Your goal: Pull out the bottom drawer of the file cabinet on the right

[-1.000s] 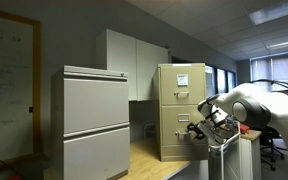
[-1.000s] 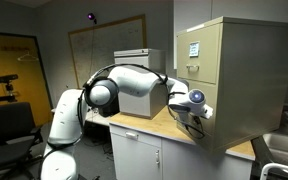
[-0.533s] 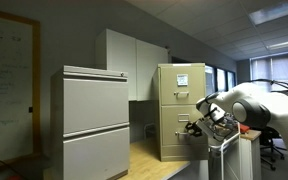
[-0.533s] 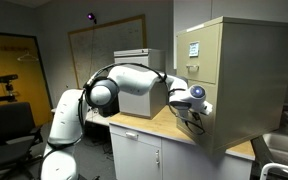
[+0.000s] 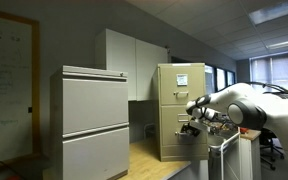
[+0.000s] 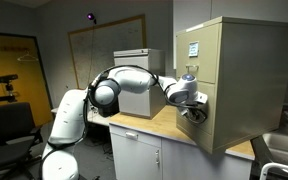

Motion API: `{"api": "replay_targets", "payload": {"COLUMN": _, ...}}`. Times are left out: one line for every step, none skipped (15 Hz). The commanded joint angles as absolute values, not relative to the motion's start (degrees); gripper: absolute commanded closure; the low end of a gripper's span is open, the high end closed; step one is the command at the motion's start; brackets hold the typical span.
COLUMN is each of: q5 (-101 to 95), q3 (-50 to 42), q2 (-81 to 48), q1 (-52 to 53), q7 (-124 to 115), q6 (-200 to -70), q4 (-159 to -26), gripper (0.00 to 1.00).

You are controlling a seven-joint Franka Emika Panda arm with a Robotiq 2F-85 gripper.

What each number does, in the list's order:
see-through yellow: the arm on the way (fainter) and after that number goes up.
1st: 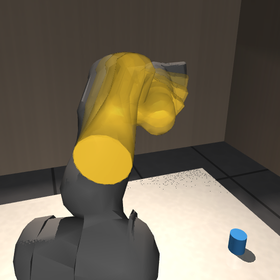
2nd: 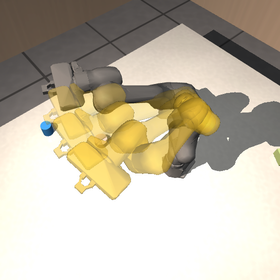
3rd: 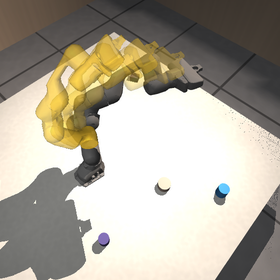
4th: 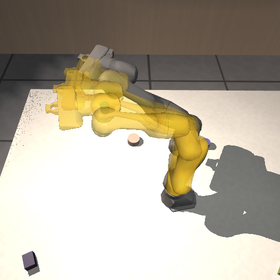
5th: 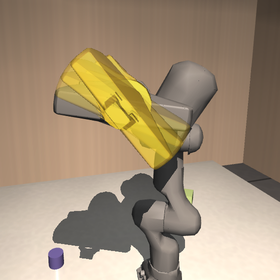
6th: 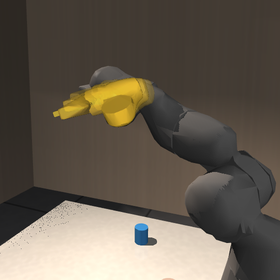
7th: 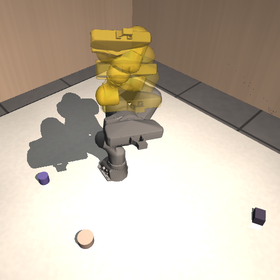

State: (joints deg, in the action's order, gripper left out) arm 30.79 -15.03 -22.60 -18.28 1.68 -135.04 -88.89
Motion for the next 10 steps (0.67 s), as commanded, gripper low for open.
{"api": "replay_targets", "payload": {"q5": 21.6, "q3": -13.1, "q2": -14.0, "q1": -15.9, "q7": 0.4, "q6": -131.8, "q4": -98.3, "gripper": 0.99}}
{"api": "replay_targets", "payload": {"q5": 21.0, "q3": -12.9, "q2": -13.1, "q1": -16.0, "q7": 0.4, "q6": -132.2, "q4": -100.0, "gripper": 0.99}}
{"api": "replay_targets", "payload": {"q5": 20.9, "q3": -12.7, "q2": -12.3, "q1": -16.3, "q7": 0.8, "q6": -132.2, "q4": -101.5, "gripper": 0.99}}
{"api": "replay_targets", "payload": {"q5": 21.0, "q3": -12.5, "q2": -11.7, "q1": -16.6, "q7": 1.0, "q6": -132.1, "q4": -102.7, "gripper": 0.99}}
{"api": "replay_targets", "payload": {"q5": 21.2, "q3": -12.4, "q2": -10.8, "q1": -16.9, "q7": 1.3, "q6": -131.9, "q4": -104.1, "gripper": 0.99}}
{"api": "replay_targets", "payload": {"q5": 21.5, "q3": -12.3, "q2": -9.7, "q1": -17.0, "q7": 1.6, "q6": -131.7, "q4": -105.8, "gripper": 0.99}}
{"api": "replay_targets", "payload": {"q5": 21.9, "q3": -12.3, "q2": -8.6, "q1": -17.2, "q7": 2.0, "q6": -131.6, "q4": -107.5, "gripper": 0.99}}
{"api": "replay_targets", "payload": {"q5": 22.3, "q3": -12.2, "q2": -7.3, "q1": -17.2, "q7": 2.5, "q6": -131.5, "q4": -109.5, "gripper": 0.99}}
{"api": "replay_targets", "payload": {"q5": 22.4, "q3": -12.2, "q2": -5.9, "q1": -17.1, "q7": 2.8, "q6": -131.3, "q4": -111.3, "gripper": 0.99}}
{"api": "replay_targets", "payload": {"q5": 22.8, "q3": -12.2, "q2": -4.4, "q1": -17.0, "q7": 2.9, "q6": -132.5, "q4": -113.6, "gripper": 0.99}}
